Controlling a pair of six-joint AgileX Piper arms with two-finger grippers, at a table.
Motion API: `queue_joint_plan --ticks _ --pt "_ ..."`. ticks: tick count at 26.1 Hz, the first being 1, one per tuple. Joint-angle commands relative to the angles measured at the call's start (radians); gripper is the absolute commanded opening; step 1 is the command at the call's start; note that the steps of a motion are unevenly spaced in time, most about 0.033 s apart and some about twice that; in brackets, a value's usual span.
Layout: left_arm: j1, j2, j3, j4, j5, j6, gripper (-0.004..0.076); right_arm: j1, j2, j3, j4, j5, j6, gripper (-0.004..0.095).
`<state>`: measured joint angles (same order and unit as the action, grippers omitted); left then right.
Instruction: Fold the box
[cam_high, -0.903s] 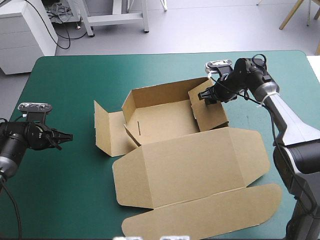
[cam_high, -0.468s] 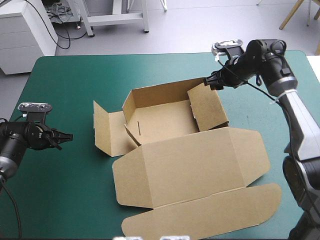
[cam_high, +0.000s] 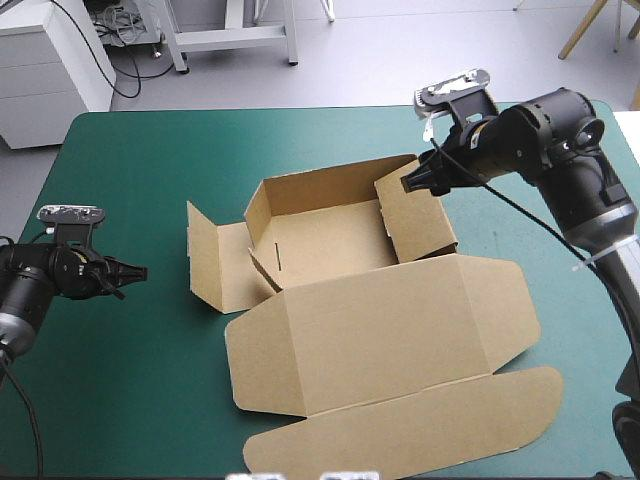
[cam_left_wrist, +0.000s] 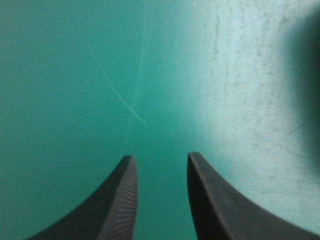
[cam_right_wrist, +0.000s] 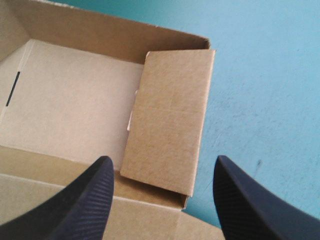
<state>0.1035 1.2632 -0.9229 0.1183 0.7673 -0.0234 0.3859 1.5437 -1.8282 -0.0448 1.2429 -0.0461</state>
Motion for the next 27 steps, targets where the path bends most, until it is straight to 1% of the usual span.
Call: queue_joint_plan --ticks 1,3,4,8,13,19,20,23,25,26,27 --pt "0.001 -0.030 -0.028 -0.004 -0.043 0.002 0.0241 0.011 -0.042 0.030 -0.011 -0.039 0.019 0.0556" --pt "0.001 -0.030 -0.028 -0.006 -0.043 0.004 0.0241 0.007 -0.024 0.047 -0.037 -0.039 0.052 0.0596" --pt "0.001 -0.030 -0.028 -0.010 -0.043 0.006 0.0241 -0.003 -0.011 0.050 -0.044 -0.041 0.046 0.0613" --pt "0.001 -0.030 -0.028 -0.016 -0.049 0.007 0.0241 -0.026 0.047 0.050 -0.042 -0.057 0.046 0.0656" --pt "0.001 -0.030 -0.028 -0.021 -0.049 0.007 0.0241 -0.030 0.128 0.050 -0.093 -0.112 0.041 0.0656" --pt "0.001 -0.030 -0.028 -0.036 -0.033 0.034 0.0241 -0.030 0.226 0.050 -0.091 -0.163 0.041 0.0653" --pt "0.001 -0.030 -0.028 -0.036 -0.026 0.034 0.0241 -0.038 0.252 0.050 -0.091 -0.189 0.041 0.0653" --pt "0.001 -0.030 -0.028 -0.036 -0.018 0.034 0.0241 -0.075 0.290 0.050 -0.063 -0.222 0.041 0.0653" --pt "0.001 -0.030 -0.028 -0.028 -0.018 0.034 0.0241 -0.114 0.317 0.050 -0.006 -0.218 0.010 0.0647" --pt "0.001 -0.030 -0.028 -0.028 -0.020 0.034 0.0241 -0.134 0.328 0.050 0.045 -0.216 -0.012 0.0627" --pt "0.001 -0.030 -0.028 -0.028 -0.021 0.034 0.0241 -0.138 0.335 0.050 0.054 -0.216 -0.017 0.0617"
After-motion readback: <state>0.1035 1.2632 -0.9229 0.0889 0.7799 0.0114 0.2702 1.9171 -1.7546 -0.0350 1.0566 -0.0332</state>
